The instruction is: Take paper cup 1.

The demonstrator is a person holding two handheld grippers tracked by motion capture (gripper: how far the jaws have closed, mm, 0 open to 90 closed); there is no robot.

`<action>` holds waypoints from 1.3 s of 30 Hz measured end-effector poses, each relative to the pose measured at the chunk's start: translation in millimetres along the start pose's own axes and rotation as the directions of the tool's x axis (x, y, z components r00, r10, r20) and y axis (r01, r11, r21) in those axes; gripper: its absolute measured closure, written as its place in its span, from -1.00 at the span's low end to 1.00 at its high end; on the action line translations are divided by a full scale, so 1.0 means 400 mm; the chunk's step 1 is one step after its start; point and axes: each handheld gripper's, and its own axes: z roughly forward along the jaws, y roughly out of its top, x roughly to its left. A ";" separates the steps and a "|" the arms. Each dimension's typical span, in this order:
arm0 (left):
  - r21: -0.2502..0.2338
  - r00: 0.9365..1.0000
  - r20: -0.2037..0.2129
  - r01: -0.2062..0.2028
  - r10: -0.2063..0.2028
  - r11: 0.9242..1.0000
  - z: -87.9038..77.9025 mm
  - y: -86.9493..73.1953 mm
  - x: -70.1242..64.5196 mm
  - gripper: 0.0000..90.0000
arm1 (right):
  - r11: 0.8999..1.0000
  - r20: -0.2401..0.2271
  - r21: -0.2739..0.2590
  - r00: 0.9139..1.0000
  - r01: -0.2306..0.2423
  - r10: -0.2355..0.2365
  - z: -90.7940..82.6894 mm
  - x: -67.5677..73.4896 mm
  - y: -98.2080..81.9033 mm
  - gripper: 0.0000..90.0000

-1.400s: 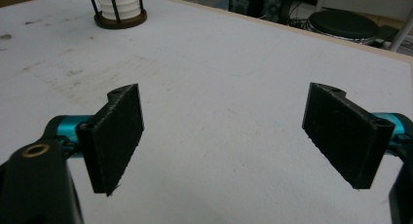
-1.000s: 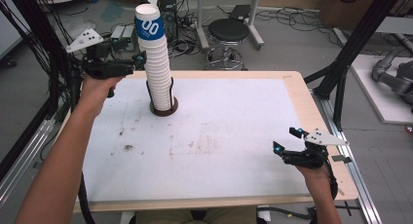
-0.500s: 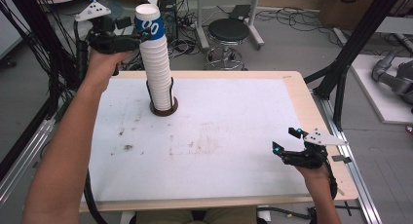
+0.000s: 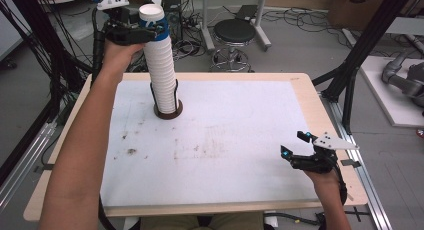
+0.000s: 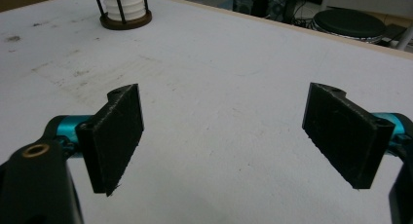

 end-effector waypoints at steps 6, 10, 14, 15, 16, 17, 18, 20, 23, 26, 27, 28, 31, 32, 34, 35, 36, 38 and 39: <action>-0.034 1.000 0.020 0.020 -0.020 0.999 -0.002 0.003 0.007 -0.45 | 1.000 -0.003 0.001 1.000 -0.006 0.006 0.003 -0.004 -0.002 -0.66; -0.035 1.000 0.025 0.017 -0.016 0.999 -0.002 0.003 0.008 -0.43 | 1.000 -0.007 0.003 1.000 -0.010 0.010 0.006 -0.007 -0.003 -0.66; -0.040 0.999 0.031 0.016 -0.014 0.999 -0.005 0.004 0.010 -0.41 | 1.000 -0.007 0.007 1.000 -0.011 0.011 0.007 -0.008 -0.005 -0.66; -0.043 0.999 0.033 0.018 -0.016 0.999 -0.006 0.005 0.011 -0.41 | 1.000 -0.007 0.007 1.000 -0.005 0.005 0.008 -0.008 -0.005 -0.66; -0.044 0.999 0.032 0.018 -0.016 0.999 -0.007 0.006 0.011 -0.41 | 1.000 -0.007 0.007 1.000 -0.005 0.005 0.008 -0.008 -0.005 -0.66; -0.046 0.999 0.033 0.016 -0.014 0.999 -0.009 0.007 0.010 -0.41 | 1.000 -0.008 0.010 1.000 -0.010 0.010 0.009 -0.006 -0.005 -0.66; -0.051 0.999 0.034 0.018 -0.016 0.999 -0.010 0.007 0.010 -0.41 | 1.000 -0.009 0.009 1.000 -0.005 0.005 0.010 -0.006 -0.005 -0.66; -0.061 0.999 0.034 0.014 -0.012 0.998 -0.015 0.011 0.009 -0.40 | 1.000 -0.010 0.015 1.000 -0.003 0.003 0.010 -0.003 -0.004 -0.66; -0.082 0.999 0.031 0.014 -0.011 0.997 -0.023 0.024 0.007 -0.39 | 1.000 -0.009 0.013 1.000 0.000 0.000 0.010 0.000 -0.003 -0.66; -0.101 0.999 0.033 0.011 -0.008 0.995 -0.032 0.041 0.003 -0.39 | 1.000 -0.008 0.016 1.000 -0.003 0.003 0.010 0.001 -0.004 -0.66; -0.105 0.999 0.032 0.011 -0.007 0.994 -0.036 0.049 0.002 -0.39 | 1.000 -0.008 0.017 1.000 -0.001 0.002 0.009 0.001 -0.004 -0.66; -0.109 1.000 0.030 0.008 -0.005 0.994 -0.039 0.053 0.001 -0.39 | 1.000 -0.007 0.016 1.000 -0.001 0.001 0.008 0.001 -0.004 -0.66; -0.130 1.000 0.030 0.012 -0.009 0.991 -0.053 0.073 -0.002 -0.39 | 1.000 -0.005 0.011 1.000 -0.003 0.003 0.006 0.000 -0.003 -0.66; -0.138 1.000 0.031 0.012 -0.008 0.990 -0.057 0.077 -0.001 -0.39 | 1.000 -0.006 0.010 1.000 -0.003 0.003 0.005 0.001 -0.003 -0.66; -0.150 0.999 0.034 0.022 -0.017 0.988 -0.067 0.088 0.000 -0.38 | 1.000 -0.007 0.009 1.000 0.001 -0.001 0.005 0.001 -0.003 -0.66; -0.154 0.999 0.030 0.021 -0.017 0.988 -0.072 0.093 0.001 -0.38 | 1.000 -0.009 0.013 1.000 -0.002 0.002 0.005 0.002 -0.003 -0.66; -0.157 0.999 0.032 0.024 -0.019 0.987 -0.078 0.098 0.002 -0.38 | 1.000 -0.009 0.011 1.000 -0.001 0.001 0.005 0.002 -0.003 -0.66; -0.168 0.999 0.035 0.028 -0.023 0.985 -0.088 0.107 0.004 -0.38 | 1.000 -0.009 0.010 1.000 0.000 0.000 0.006 0.002 -0.002 -0.66; -0.171 0.999 0.035 0.028 -0.022 0.985 -0.093 0.111 0.004 -0.38 | 1.000 -0.010 0.012 1.000 -0.001 0.001 0.006 0.002 -0.002 -0.66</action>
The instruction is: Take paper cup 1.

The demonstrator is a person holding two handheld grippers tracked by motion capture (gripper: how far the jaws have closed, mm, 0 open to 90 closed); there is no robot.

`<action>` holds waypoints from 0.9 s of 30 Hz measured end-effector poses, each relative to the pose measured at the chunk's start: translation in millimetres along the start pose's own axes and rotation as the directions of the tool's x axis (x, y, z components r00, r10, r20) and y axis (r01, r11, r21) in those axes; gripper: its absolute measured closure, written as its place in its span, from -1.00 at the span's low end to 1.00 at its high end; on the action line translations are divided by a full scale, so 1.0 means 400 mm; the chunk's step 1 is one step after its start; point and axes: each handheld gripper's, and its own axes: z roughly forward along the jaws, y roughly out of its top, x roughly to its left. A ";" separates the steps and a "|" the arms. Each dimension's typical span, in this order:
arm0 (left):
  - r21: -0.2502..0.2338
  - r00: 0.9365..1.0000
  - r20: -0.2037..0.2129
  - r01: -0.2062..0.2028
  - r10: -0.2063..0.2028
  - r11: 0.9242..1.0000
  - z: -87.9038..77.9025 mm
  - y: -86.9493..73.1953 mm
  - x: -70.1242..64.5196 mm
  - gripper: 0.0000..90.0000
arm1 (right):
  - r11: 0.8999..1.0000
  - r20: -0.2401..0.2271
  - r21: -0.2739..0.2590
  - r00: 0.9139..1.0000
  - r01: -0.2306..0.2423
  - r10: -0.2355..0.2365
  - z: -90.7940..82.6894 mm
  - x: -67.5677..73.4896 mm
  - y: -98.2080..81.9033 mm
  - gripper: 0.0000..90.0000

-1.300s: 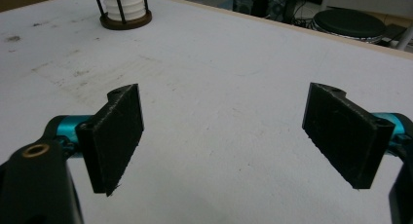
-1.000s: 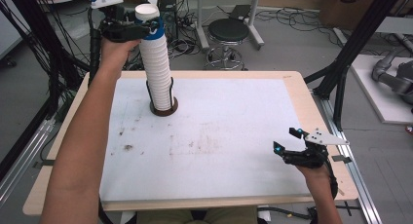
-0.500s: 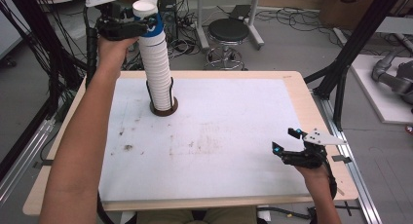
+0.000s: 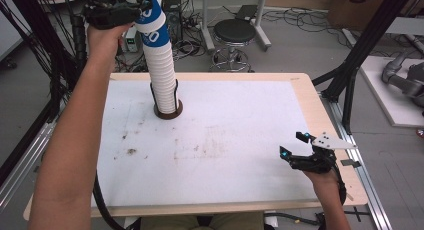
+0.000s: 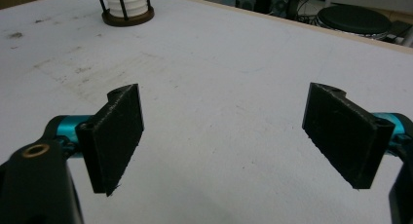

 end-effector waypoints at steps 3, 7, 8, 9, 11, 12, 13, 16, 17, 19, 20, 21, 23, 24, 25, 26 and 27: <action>-0.009 1.000 0.001 0.001 -0.001 1.000 -0.012 0.013 0.001 -0.38 | 1.000 0.000 0.002 1.000 -0.003 0.003 0.000 0.000 -0.001 -0.66; -0.030 1.000 0.008 -0.009 0.009 0.999 -0.031 0.033 -0.003 -0.37 | 1.000 0.001 0.002 1.000 -0.001 0.001 0.000 0.001 0.000 -0.66; -0.038 1.000 0.006 -0.010 0.011 0.999 -0.034 0.036 -0.004 -0.37 | 1.000 0.000 0.001 1.000 0.001 -0.001 0.001 0.002 0.000 -0.66; -0.043 1.000 0.008 -0.017 0.017 0.999 -0.039 0.041 -0.005 -0.37 | 1.000 0.000 0.001 1.000 0.001 -0.001 0.001 0.002 0.000 -0.66; -0.046 1.000 0.014 -0.014 0.015 0.999 -0.048 0.048 -0.006 -0.37 | 1.000 -0.002 0.001 1.000 0.002 -0.002 0.002 0.003 0.001 -0.66; -0.047 1.000 0.014 -0.019 0.020 0.999 -0.054 0.051 -0.006 -0.37 | 1.000 -0.002 0.002 1.000 0.003 -0.003 0.002 0.004 0.001 -0.66; -0.050 1.000 0.018 -0.015 0.016 0.999 -0.060 0.053 -0.006 -0.37 | 1.000 -0.002 0.002 1.000 0.003 -0.003 0.002 0.004 0.001 -0.66; -0.045 0.999 0.030 -0.019 0.021 0.999 -0.084 0.056 -0.006 -0.37 | 1.000 -0.001 0.001 1.000 0.000 0.000 0.003 0.004 0.002 -0.66; -0.043 0.999 0.035 -0.022 0.023 0.999 -0.093 0.056 -0.007 -0.37 | 1.000 -0.003 0.001 1.000 0.002 -0.002 0.004 0.004 0.002 -0.66; -0.036 0.999 0.045 -0.030 0.031 0.999 -0.114 0.055 -0.007 -0.37 | 1.000 -0.004 0.001 1.000 0.006 -0.006 0.006 0.003 0.002 -0.66; -0.036 0.998 0.049 -0.030 0.032 0.999 -0.127 0.054 -0.008 -0.37 | 1.000 -0.004 0.001 1.000 0.005 -0.005 0.006 0.004 0.003 -0.66; -0.037 0.998 0.055 -0.027 0.029 0.999 -0.135 0.053 -0.008 -0.37 | 1.000 -0.006 0.000 1.000 0.005 -0.005 0.008 0.004 0.003 -0.66; -0.037 0.998 0.059 -0.034 0.036 0.999 -0.157 0.049 -0.009 -0.37 | 1.000 -0.007 0.001 1.000 0.002 -0.002 0.009 0.006 0.004 -0.66; -0.038 0.997 0.061 -0.038 0.040 0.999 -0.171 0.046 -0.009 -0.37 | 1.000 -0.008 0.000 1.000 0.004 -0.004 0.010 0.006 0.005 -0.66; -0.035 0.997 0.063 -0.042 0.044 0.999 -0.181 0.043 -0.010 -0.37 | 1.000 -0.011 -0.003 1.000 0.004 -0.004 0.012 0.006 0.006 -0.66; -0.034 0.997 0.064 -0.042 0.044 0.999 -0.186 0.040 -0.010 -0.37 | 1.000 -0.011 0.000 1.000 0.001 -0.001 0.013 0.006 0.006 -0.66; -0.031 0.997 0.067 -0.045 0.047 0.998 -0.197 0.035 -0.011 -0.37 | 1.000 -0.011 -0.001 1.000 0.003 -0.003 0.015 0.006 0.006 -0.66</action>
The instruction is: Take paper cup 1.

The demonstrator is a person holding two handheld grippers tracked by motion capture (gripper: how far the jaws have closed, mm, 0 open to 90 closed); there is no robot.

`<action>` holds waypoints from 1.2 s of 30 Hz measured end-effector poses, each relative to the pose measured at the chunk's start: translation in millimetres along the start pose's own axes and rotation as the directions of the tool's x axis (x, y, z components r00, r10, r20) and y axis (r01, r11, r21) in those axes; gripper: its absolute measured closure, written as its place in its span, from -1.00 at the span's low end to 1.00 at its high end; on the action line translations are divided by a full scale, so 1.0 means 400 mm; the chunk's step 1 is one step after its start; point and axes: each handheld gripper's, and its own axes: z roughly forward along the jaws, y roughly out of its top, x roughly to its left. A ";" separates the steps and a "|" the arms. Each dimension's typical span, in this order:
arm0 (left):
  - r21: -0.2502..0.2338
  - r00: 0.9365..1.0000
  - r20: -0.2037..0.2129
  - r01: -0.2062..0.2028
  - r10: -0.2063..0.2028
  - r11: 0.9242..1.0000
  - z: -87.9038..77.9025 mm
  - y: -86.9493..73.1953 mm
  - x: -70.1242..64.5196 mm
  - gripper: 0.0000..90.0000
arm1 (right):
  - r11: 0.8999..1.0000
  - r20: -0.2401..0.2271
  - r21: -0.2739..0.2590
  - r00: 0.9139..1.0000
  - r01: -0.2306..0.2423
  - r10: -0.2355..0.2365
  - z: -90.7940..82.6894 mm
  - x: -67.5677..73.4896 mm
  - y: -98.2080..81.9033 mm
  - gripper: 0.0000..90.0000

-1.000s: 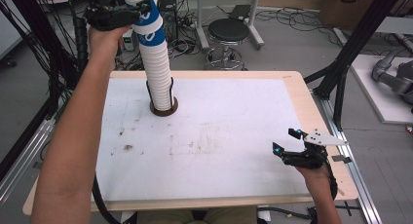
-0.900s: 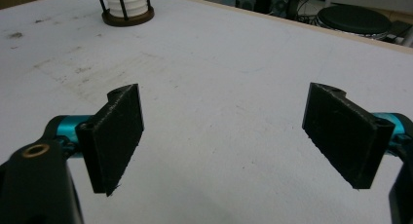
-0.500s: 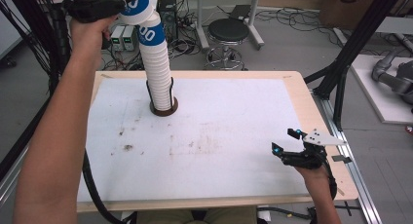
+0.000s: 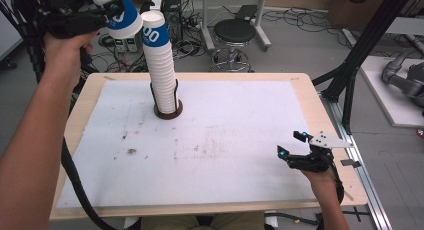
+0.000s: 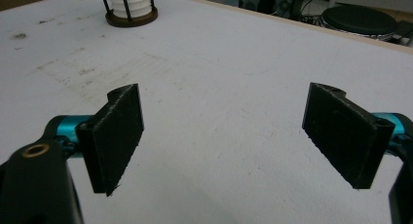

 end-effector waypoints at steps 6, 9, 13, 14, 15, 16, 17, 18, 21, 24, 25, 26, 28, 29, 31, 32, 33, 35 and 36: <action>0.010 1.000 0.024 0.005 -0.005 1.000 -0.043 -0.042 -0.012 -0.37 | 1.000 -0.005 0.008 1.000 0.011 -0.011 0.005 0.004 0.002 -0.66; 0.034 0.999 0.039 -0.009 0.008 0.999 -0.052 -0.067 -0.021 -0.37 | 1.000 0.000 0.003 1.000 0.003 -0.003 0.006 0.004 0.006 -0.66; 0.043 0.997 0.070 -0.010 0.007 0.999 -0.052 -0.085 -0.036 -0.37 | 1.000 0.002 0.000 1.000 -0.001 0.001 0.010 0.002 0.009 -0.66; 0.048 0.997 0.076 -0.011 0.007 0.999 -0.052 -0.089 -0.040 -0.37 | 1.000 0.000 0.000 1.000 -0.004 0.004 0.011 0.003 0.009 -0.66; 0.049 0.996 0.084 -0.009 0.005 0.999 -0.052 -0.093 -0.043 -0.37 | 1.000 -0.001 0.001 1.000 -0.003 0.003 0.012 0.002 0.009 -0.66; 0.052 0.996 0.089 -0.010 0.005 0.999 -0.052 -0.097 -0.046 -0.37 | 1.000 -0.001 0.003 1.000 -0.001 0.001 0.014 0.002 0.010 -0.66; 0.052 0.996 0.095 -0.005 0.000 0.999 -0.052 -0.104 -0.050 -0.37 | 1.000 -0.004 0.005 1.000 -0.002 0.002 0.015 0.003 0.010 -0.66; 0.054 0.995 0.101 0.000 -0.005 0.999 -0.052 -0.110 -0.052 -0.37 | 1.000 -0.005 0.005 1.000 0.001 -0.001 0.016 0.004 0.010 -0.66; 0.065 0.994 0.112 0.010 -0.017 0.998 -0.052 -0.127 -0.057 -0.37 | 1.000 -0.008 0.006 1.000 0.002 -0.002 0.015 0.006 0.010 -0.66; 0.069 0.992 0.119 0.020 -0.029 0.997 -0.055 -0.148 -0.060 -0.37 | 1.000 -0.011 0.005 1.000 0.007 -0.007 0.015 0.007 0.010 -0.66; 0.069 0.992 0.119 0.025 -0.033 0.997 -0.056 -0.155 -0.061 -0.37 | 1.000 -0.011 0.005 1.000 0.007 -0.007 0.015 0.007 0.010 -0.66; 0.071 0.992 0.123 0.028 -0.036 0.997 -0.056 -0.161 -0.060 -0.37 | 1.000 -0.012 0.007 1.000 0.005 -0.005 0.015 0.009 0.010 -0.66; 0.081 0.991 0.127 0.030 -0.041 0.996 -0.057 -0.172 -0.061 -0.37 | 1.000 -0.012 0.004 1.000 0.006 -0.006 0.015 0.009 0.012 -0.66; 0.083 0.991 0.129 0.031 -0.041 0.996 -0.056 -0.177 -0.062 -0.37 | 1.000 -0.014 0.004 1.000 0.005 -0.005 0.016 0.010 0.013 -0.66; 0.083 0.990 0.136 0.035 -0.046 0.996 -0.057 -0.184 -0.065 -0.37 | 1.000 -0.015 0.005 1.000 0.007 -0.007 0.018 0.010 0.012 -0.66; 0.082 0.989 0.140 0.037 -0.048 0.996 -0.058 -0.187 -0.067 -0.37 | 1.000 -0.015 0.007 1.000 0.009 -0.009 0.019 0.010 0.012 -0.66; 0.083 0.988 0.146 0.038 -0.050 0.996 -0.058 -0.191 -0.070 -0.37 | 1.000 -0.014 0.007 1.000 0.009 -0.008 0.020 0.011 0.012 -0.66; 0.084 0.987 0.155 0.035 -0.048 0.996 -0.057 -0.199 -0.077 -0.37 | 1.000 -0.016 0.010 1.000 0.009 -0.009 0.020 0.012 0.012 -0.66; 0.086 0.986 0.161 0.037 -0.051 0.996 -0.057 -0.204 -0.080 -0.37 | 1.000 -0.016 0.010 1.000 0.011 -0.011 0.021 0.012 0.012 -0.66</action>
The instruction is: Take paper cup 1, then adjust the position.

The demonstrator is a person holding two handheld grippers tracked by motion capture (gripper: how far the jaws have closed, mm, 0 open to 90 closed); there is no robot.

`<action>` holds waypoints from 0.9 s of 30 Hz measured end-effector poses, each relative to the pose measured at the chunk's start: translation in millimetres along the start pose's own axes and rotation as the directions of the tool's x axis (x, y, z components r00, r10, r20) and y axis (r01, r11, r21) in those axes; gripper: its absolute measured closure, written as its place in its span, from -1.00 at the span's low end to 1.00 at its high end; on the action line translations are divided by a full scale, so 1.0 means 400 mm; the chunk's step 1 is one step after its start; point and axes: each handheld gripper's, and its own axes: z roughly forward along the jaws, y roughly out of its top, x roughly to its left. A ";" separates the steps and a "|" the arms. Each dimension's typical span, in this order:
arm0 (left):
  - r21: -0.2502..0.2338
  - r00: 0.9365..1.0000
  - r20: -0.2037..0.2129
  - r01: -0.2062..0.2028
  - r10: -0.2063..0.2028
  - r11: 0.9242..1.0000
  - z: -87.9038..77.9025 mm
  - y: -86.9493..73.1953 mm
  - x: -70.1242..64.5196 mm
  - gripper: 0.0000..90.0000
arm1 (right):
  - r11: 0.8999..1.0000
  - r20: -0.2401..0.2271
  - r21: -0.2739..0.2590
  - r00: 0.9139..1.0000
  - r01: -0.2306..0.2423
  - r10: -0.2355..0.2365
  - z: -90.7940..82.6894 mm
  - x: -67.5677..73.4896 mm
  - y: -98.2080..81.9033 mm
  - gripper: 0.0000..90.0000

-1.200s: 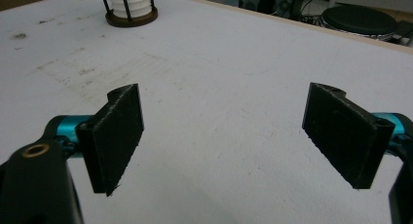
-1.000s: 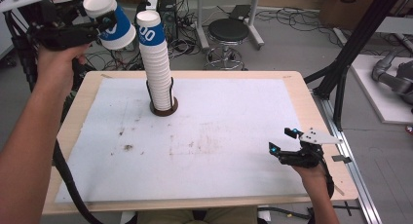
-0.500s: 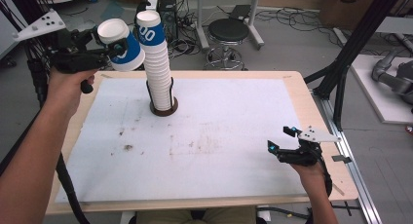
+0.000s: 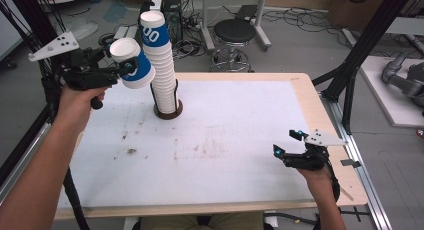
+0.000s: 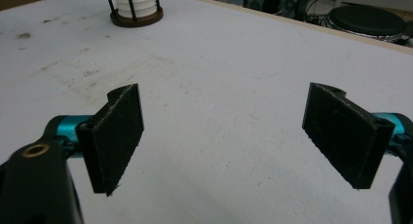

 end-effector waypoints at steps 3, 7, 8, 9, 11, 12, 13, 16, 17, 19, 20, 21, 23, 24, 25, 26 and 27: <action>0.005 1.000 0.012 -0.001 0.001 1.000 0.003 -0.016 -0.010 -0.37 | 1.000 -0.001 0.000 1.000 0.002 -0.002 0.000 0.001 0.001 -0.66; 0.015 1.000 0.031 0.000 -0.001 1.000 0.009 -0.038 -0.029 -0.37 | 1.000 -0.004 -0.006 1.000 0.006 -0.006 0.000 0.003 0.003 -0.66; 0.018 0.999 0.034 0.001 -0.002 1.000 0.011 -0.042 -0.032 -0.37 | 1.000 -0.005 -0.005 1.000 0.003 -0.004 0.000 0.004 0.004 -0.66; 0.018 0.999 0.041 0.004 -0.004 1.000 0.014 -0.048 -0.039 -0.37 | 1.000 -0.005 -0.004 1.000 0.004 -0.004 0.001 0.005 0.004 -0.66; 0.018 0.998 0.057 0.008 -0.009 1.000 0.017 -0.059 -0.046 -0.37 | 1.000 -0.007 -0.005 1.000 0.006 -0.006 0.002 0.007 0.006 -0.66; 0.020 0.998 0.065 0.009 -0.010 1.000 0.021 -0.066 -0.051 -0.37 | 1.000 -0.008 -0.008 1.000 0.010 -0.010 0.004 0.008 0.006 -0.66; 0.024 0.997 0.072 0.005 -0.006 1.000 0.026 -0.076 -0.058 -0.37 | 1.000 -0.011 -0.007 1.000 0.009 -0.009 0.005 0.010 0.007 -0.66; 0.032 0.995 0.095 0.004 -0.007 0.999 0.037 -0.099 -0.073 -0.37 | 1.000 -0.024 -0.008 1.000 0.012 -0.013 0.010 0.017 0.009 -0.66; 0.034 0.995 0.102 0.004 -0.007 0.999 0.042 -0.109 -0.078 -0.37 | 1.000 -0.030 -0.007 0.999 0.013 -0.013 0.012 0.019 0.009 -0.66; 0.036 0.993 0.118 0.018 -0.022 0.999 0.053 -0.133 -0.088 -0.37 | 1.000 -0.037 -0.010 0.999 0.014 -0.015 0.016 0.024 0.011 -0.66; 0.037 0.992 0.124 0.020 -0.025 0.999 0.057 -0.142 -0.091 -0.37 | 1.000 -0.041 -0.011 0.999 0.017 -0.018 0.019 0.025 0.012 -0.66; 0.044 0.991 0.132 0.022 -0.028 0.999 0.062 -0.153 -0.095 -0.37 | 1.000 -0.042 -0.011 0.999 0.016 -0.016 0.020 0.027 0.012 -0.66; 0.056 0.990 0.138 0.022 -0.030 0.998 0.071 -0.173 -0.103 -0.37 | 1.000 -0.049 -0.016 0.999 0.020 -0.021 0.023 0.030 0.014 -0.66; 0.058 0.989 0.143 0.023 -0.031 0.998 0.075 -0.182 -0.106 -0.37 | 1.000 -0.053 -0.019 0.998 0.020 -0.021 0.024 0.031 0.015 -0.66; 0.060 0.988 0.151 0.026 -0.035 0.998 0.080 -0.192 -0.110 -0.37 | 1.000 -0.059 -0.021 0.998 0.018 -0.019 0.025 0.033 0.016 -0.66; 0.062 0.987 0.156 0.027 -0.037 0.998 0.083 -0.197 -0.113 -0.37 | 1.000 -0.065 -0.026 0.998 0.017 -0.019 0.025 0.035 0.017 -0.66; 0.062 0.986 0.161 0.022 -0.032 0.998 0.087 -0.204 -0.117 -0.37 | 0.999 -0.070 -0.028 0.997 0.018 -0.020 0.027 0.037 0.018 -0.66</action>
